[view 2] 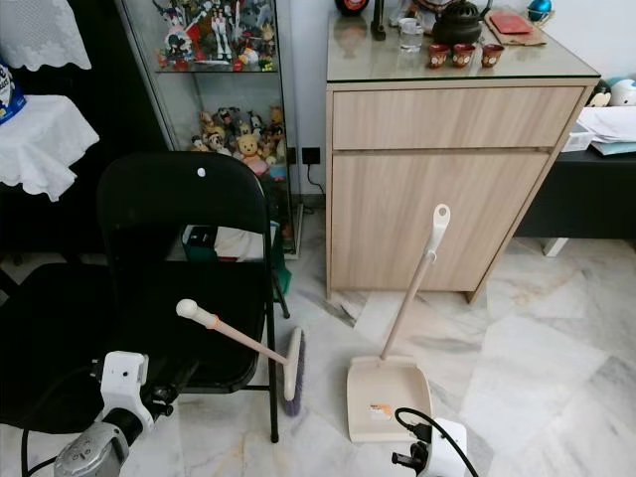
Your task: Sweep floor
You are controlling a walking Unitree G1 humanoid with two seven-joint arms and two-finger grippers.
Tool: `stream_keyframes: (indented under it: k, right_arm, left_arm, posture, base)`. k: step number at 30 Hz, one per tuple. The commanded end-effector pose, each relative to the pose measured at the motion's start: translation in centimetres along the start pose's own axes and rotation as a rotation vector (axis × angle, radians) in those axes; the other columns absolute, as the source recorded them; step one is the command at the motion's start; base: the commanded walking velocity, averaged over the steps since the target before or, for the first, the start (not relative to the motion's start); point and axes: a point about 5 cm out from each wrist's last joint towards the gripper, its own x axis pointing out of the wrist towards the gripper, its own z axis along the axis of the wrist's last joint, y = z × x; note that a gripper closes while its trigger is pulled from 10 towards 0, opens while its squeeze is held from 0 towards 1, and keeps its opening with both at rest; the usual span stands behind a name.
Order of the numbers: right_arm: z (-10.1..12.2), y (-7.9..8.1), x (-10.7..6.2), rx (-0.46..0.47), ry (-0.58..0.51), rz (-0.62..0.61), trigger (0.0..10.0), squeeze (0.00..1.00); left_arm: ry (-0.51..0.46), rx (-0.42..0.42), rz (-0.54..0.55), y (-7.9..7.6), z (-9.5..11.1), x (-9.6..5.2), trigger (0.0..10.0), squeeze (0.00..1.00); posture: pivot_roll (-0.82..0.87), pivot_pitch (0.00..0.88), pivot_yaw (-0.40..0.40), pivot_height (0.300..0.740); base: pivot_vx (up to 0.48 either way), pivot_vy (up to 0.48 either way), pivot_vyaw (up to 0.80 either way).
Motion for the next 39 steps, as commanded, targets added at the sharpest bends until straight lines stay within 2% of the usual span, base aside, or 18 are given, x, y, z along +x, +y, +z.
stream_keyframes:
  k: [1, 7, 8, 10, 11, 18, 19, 20, 30, 39]
  right_arm:
    - [-0.2, 0.0, 0.0, -0.006, 0.011, 0.001, 10.0, 0.00]
    - [-0.2, 0.1, 0.0, -0.003, 0.010, 0.001, 10.0, 0.00]
    - [-0.2, 0.1, 0.0, -0.003, 0.010, 0.001, 10.0, 0.00]
    - [-0.2, 0.1, 0.0, -0.002, 0.010, 0.001, 10.0, 0.00]
    - [-0.2, 0.1, 0.0, -0.002, 0.010, 0.002, 10.0, 0.00]
    - [-0.3, 0.2, 0.0, -0.001, 0.011, 0.003, 10.0, 0.00]
    - [-0.3, 0.2, 0.0, 0.000, 0.012, 0.003, 10.0, 0.00]
    - [-0.3, 0.2, 0.0, 0.000, 0.013, 0.003, 10.0, 0.00]
    - [-0.5, 0.1, -0.1, 0.002, 0.021, 0.000, 10.0, 0.00]
    - [-0.7, -0.1, -0.2, 0.003, 0.024, 0.000, 10.0, 0.00]
  left_arm:
    - [0.004, -0.002, -0.006, -0.1, 0.3, 0.3, 10.0, 1.00]
    - [-0.006, -0.017, 0.004, -0.2, 0.8, 0.9, 10.0, 1.00]
    - [-0.007, -0.019, -0.003, -0.3, 0.9, 1.0, 10.0, 0.58]
    - [-0.006, -0.022, -0.008, -0.4, 1.0, 1.1, 10.0, 0.58]
    - [-0.006, -0.022, -0.010, -0.4, 1.2, 1.2, 10.0, 0.00]
    - [-0.009, -0.022, -0.014, -0.4, 1.7, 1.8, 10.0, 0.00]
    - [-0.016, -0.025, -0.012, -0.5, 1.9, 2.0, 10.0, 0.84]
    - [-0.022, -0.034, -0.010, -0.5, 2.0, 2.1, 10.0, 1.00]
    - [-0.031, -0.045, -0.026, -1.1, 2.4, 2.9, 10.0, 1.00]
    - [-0.024, -0.045, -0.018, -1.1, 2.5, 3.1, 10.0, 1.00]
  posture:
    - [0.00, 0.011, 0.025, 0.740]
    - [0.00, 0.012, 0.025, 0.740]
    - [0.00, 0.013, 0.026, 0.740]
    - [0.00, 0.013, 0.026, 0.740]
    - [0.00, 0.015, 0.028, 0.740]
    - [0.01, 0.020, 0.028, 0.740]
    - [0.01, 0.020, 0.028, 0.740]
    - [0.01, 0.020, 0.028, 0.740]
    - [0.00, 0.020, 0.031, 0.740]
    - [0.00, 0.022, 0.030, 0.740]
  base:
    - [0.000, 0.000, 0.00]
    - [0.000, 0.000, 0.00]
    - [0.000, 0.000, 0.00]
    - [0.000, 0.000, 0.00]
    - [0.000, 0.000, 0.00]
    - [0.000, 0.000, 0.00]
    - [0.000, 0.000, 0.00]
    - [0.000, 0.000, 0.00]
    - [0.000, 0.000, 0.00]
    - [0.000, 0.000, 0.00]
